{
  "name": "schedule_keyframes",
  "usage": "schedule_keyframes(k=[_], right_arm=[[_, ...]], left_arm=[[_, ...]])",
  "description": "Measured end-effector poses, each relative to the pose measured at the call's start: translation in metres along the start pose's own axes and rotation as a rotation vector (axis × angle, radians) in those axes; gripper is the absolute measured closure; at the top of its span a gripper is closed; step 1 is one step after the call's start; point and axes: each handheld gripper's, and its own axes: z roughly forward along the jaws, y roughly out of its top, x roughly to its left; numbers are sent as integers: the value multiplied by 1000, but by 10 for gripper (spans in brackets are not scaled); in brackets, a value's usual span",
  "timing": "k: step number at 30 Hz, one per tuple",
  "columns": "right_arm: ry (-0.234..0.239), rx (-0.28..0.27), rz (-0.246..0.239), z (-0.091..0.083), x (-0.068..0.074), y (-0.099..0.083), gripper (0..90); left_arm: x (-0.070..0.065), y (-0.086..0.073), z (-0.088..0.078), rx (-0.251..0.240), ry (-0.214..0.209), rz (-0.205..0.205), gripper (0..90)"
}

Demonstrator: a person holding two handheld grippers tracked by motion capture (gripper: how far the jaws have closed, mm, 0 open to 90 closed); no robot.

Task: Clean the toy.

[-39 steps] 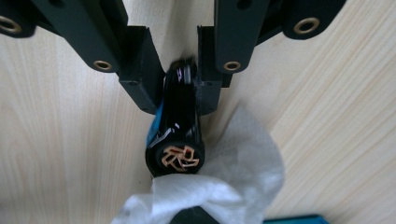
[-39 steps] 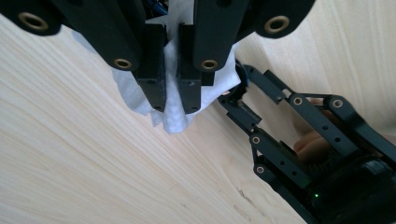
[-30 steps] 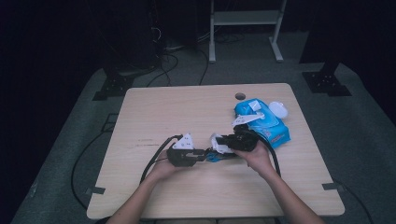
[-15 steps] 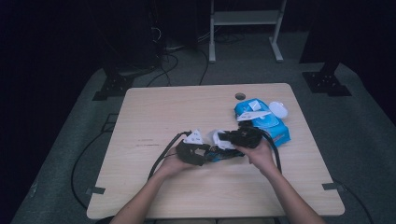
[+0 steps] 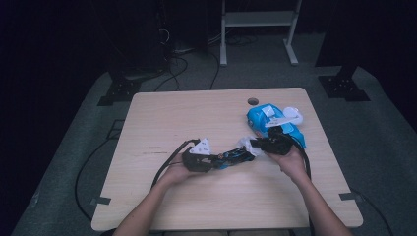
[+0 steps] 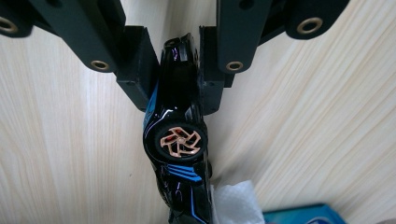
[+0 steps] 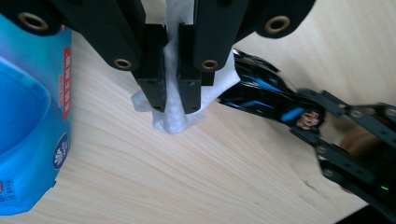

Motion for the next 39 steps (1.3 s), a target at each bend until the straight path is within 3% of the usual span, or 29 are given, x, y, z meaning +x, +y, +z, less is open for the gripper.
schedule_keyframes(k=[1, 5, 11, 16, 24, 28, 34, 36, 39], right_arm=[[-2, 5, 5, 4, -2, 2, 840], [101, 38, 81, 18, -7, 4, 830], [99, 59, 66, 23, -2, 6, 830], [92, 60, 49, 21, 3, 5, 829], [65, 39, -19, 19, 18, 0, 829], [47, 2, -63, 19, 24, -6, 831], [-6, -38, -135, 17, 35, -16, 833], [-26, -53, -174, 17, 39, -20, 833], [-48, -66, -195, 17, 43, -24, 833]], left_arm=[[2, -2, -3, -1, -1, 3, 699], [10, -11, -10, -13, -2, -29, 697], [14, -14, -15, -16, 19, -102, 649], [13, -14, -13, -7, 18, -135, 608], [11, -13, -14, -2, 1, -186, 529], [5, -14, -15, 13, 54, -157, 569], [1, -16, -14, 8, 80, -205, 517], [0, -15, -14, 17, 81, -219, 462], [0, -15, -14, 14, 77, -245, 439]])
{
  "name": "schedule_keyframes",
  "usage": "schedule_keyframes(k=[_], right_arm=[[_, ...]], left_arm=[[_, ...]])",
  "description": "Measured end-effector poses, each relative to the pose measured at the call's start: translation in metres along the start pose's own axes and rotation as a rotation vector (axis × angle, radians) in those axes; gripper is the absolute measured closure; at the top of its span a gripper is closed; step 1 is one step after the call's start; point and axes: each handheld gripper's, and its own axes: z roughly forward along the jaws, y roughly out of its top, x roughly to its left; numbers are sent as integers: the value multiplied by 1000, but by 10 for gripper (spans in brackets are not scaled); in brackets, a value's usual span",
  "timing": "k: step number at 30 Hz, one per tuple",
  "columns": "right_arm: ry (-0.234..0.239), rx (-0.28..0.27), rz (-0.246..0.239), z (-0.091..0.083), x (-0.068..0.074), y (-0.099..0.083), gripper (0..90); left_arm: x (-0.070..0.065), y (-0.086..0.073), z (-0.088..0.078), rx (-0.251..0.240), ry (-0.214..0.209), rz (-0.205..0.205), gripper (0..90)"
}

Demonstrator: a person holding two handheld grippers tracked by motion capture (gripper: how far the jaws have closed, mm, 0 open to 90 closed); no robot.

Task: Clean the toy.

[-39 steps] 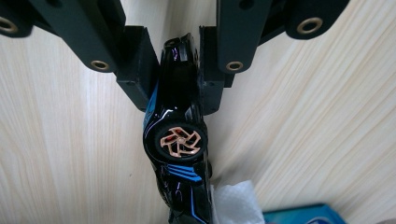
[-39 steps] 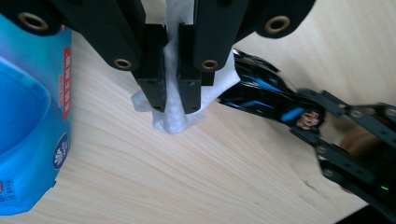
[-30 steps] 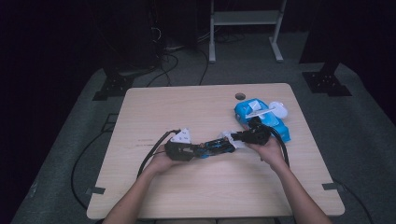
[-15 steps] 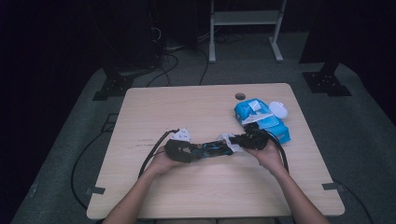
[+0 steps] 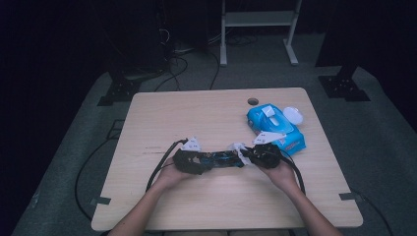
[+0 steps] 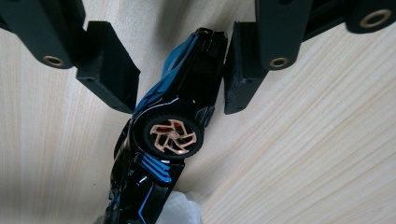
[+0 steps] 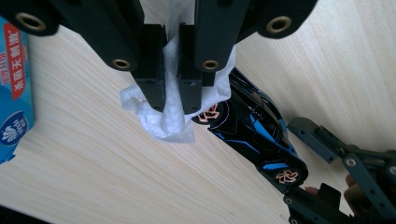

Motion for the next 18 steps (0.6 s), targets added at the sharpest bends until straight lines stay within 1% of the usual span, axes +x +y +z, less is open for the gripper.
schedule_keyframes(k=[2, 4, 6, 7, 9, 10, 12, 13, 15, 16, 18], right_arm=[[-12, -9, -15, 0, 2, -2, 834], [-25, -19, -34, -1, 5, -5, 834], [-26, -23, -32, -1, 6, -6, 835], [-28, -18, -26, -1, 6, -5, 834], [-43, -16, -20, -1, 3, -1, 833], [-36, -22, -2, -1, 0, 1, 833], [4, -25, 47, 0, -7, 7, 833], [2, -17, 52, 2, -9, 8, 833], [6, -18, 58, 4, -11, 9, 834], [9, -16, 65, 4, -11, 9, 834], [9, -22, 57, 3, -10, 8, 834]], left_arm=[[-1, 0, 0, -1, 8, -8, 442], [-3, -1, 0, 4, 31, 31, 469], [-5, -3, -1, 7, 37, 71, 491], [-6, -3, -2, 11, 38, 97, 517], [-8, -4, -1, 10, 47, 122, 556], [-9, -3, 0, 13, 59, 141, 574], [-9, -3, 1, 8, 72, 156, 593], [-9, -3, 2, 10, 75, 163, 598], [-9, -3, 2, 1, 85, 168, 600], [-9, -4, 2, 0, 96, 181, 600], [-13, -4, 3, 2, 112, 195, 605]])
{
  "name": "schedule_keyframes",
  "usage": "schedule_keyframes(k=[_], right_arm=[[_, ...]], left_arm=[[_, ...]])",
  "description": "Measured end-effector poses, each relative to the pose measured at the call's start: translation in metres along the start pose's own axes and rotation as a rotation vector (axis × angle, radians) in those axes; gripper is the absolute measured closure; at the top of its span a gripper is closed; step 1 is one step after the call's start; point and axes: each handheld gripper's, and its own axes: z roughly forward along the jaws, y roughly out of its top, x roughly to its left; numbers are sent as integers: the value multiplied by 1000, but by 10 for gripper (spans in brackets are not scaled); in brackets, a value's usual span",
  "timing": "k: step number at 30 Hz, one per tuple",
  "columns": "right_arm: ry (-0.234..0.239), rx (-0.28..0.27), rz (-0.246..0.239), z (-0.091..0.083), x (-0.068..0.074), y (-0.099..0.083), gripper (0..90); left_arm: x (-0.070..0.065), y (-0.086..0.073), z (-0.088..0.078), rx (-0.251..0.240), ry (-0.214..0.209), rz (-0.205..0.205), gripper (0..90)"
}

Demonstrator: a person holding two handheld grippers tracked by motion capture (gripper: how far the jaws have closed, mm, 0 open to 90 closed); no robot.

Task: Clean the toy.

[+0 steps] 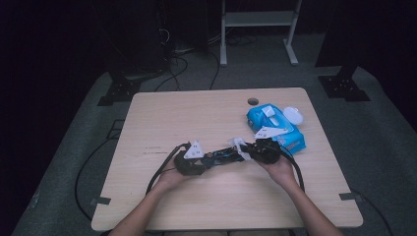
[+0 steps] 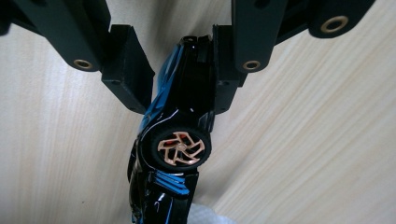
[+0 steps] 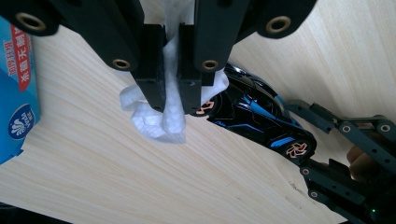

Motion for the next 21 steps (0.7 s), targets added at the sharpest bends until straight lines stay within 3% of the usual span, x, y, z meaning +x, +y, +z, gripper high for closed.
schedule_keyframes(k=[2, 5, 11, 16, 21], right_arm=[[-8, -7, -20, -2, 3, -2, 835], [-10, -21, -28, -5, 7, -7, 834], [-9, -22, -41, -13, 15, -15, 833], [6, -12, -37, -19, 18, -21, 832], [22, -5, -34, -22, 22, -27, 832]], left_arm=[[-4, 1, 0, 9, 20, 7, 601], [-7, 1, 0, 11, 22, -17, 585], [-10, 4, 0, 11, -20, -40, 489], [-12, 3, 0, 5, -60, -36, 415], [-17, 1, -4, 8, -74, 16, 366]])
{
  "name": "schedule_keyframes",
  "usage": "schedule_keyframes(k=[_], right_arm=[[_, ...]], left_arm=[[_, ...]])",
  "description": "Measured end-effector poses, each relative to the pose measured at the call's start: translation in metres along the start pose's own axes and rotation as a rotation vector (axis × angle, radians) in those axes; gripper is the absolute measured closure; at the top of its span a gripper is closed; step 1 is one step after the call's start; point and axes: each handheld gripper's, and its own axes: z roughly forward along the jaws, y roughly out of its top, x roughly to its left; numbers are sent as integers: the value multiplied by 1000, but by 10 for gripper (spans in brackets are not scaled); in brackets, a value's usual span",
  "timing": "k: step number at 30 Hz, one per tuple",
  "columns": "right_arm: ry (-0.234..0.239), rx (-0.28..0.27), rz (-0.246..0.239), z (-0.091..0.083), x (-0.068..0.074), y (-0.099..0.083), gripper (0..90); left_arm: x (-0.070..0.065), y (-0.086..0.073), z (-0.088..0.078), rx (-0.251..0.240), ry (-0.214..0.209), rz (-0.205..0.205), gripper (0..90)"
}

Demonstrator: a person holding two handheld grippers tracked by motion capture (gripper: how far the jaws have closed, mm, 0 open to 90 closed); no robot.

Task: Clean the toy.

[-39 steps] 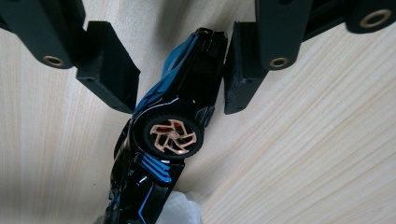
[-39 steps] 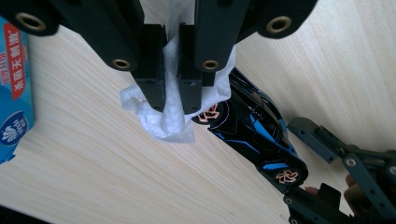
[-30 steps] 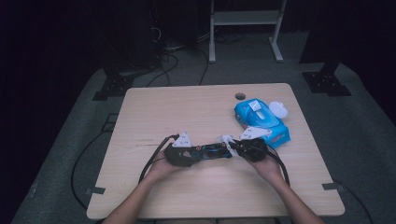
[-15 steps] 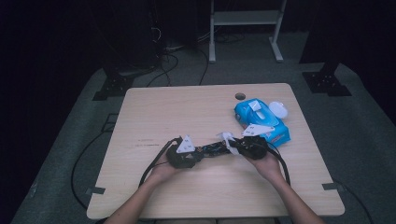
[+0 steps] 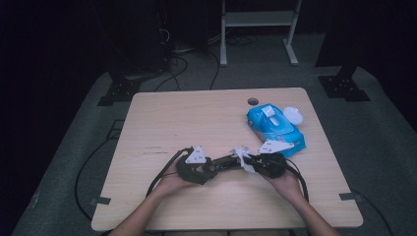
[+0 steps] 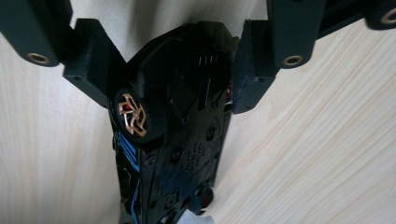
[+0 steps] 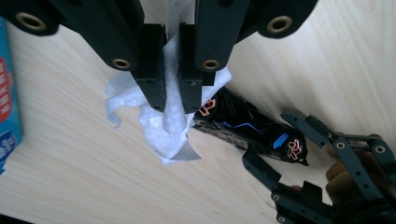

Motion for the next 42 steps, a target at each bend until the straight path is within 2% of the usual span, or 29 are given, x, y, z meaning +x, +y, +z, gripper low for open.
schedule_keyframes(k=[5, 7, 9, 12, 15, 17, 19, 21, 23, 26, 29, 30, 31, 33, 37, 39, 41, 42], right_arm=[[18, 21, -16, 0, 7, -6, 831], [26, 39, -21, 1, 9, -7, 831], [28, 35, -18, 1, 9, -6, 832], [34, 1, 8, -2, 7, 3, 831], [34, 4, 13, 5, 4, 12, 830], [56, 15, 28, 11, 2, 13, 831], [52, 26, 27, 16, 1, 12, 831], [56, 37, 29, 22, 0, 10, 830], [55, 46, 35, 24, -1, 7, 830], [61, 59, 40, 26, -1, 3, 830], [73, 63, 47, 25, 0, 2, 830], [75, 64, 42, 25, 2, 2, 830], [86, 62, 37, 24, 4, 4, 830], [109, 61, 25, 25, 9, 7, 829], [162, 65, -19, 36, 22, 17, 819], [184, 71, -54, 44, 29, 22, 776], [170, 80, -109, 50, 35, 25, 699], [164, 81, -120, 51, 36, 26, 681]], left_arm=[[-5, -1, -1, -2, 10, 35, 303], [-5, -2, -1, -1, 9, 35, 329], [-6, -2, -1, 4, 12, 53, 325], [-6, 0, -1, -4, 8, 51, 281], [-4, 2, -2, -26, 5, 34, 226], [-1, 2, -2, -30, -2, 9, 186], [3, -1, -1, -31, -16, -25, 144], [6, -3, 1, -9, -37, -61, 103], [6, -4, 4, 21, -45, -77, 92], [3, -5, 7, 58, -40, -57, 95], [3, -4, 9, 54, -42, -48, 134], [3, -3, 9, 49, -52, -39, 154], [2, -3, 9, 43, -50, -34, 225], [1, -3, 10, 46, -39, -17, 231], [0, -2, 10, 37, -35, -11, 234], [0, -2, 10, 34, -35, -11, 234], [0, -2, 10, 32, -34, -9, 234], [0, -2, 10, 31, -36, -10, 234]])
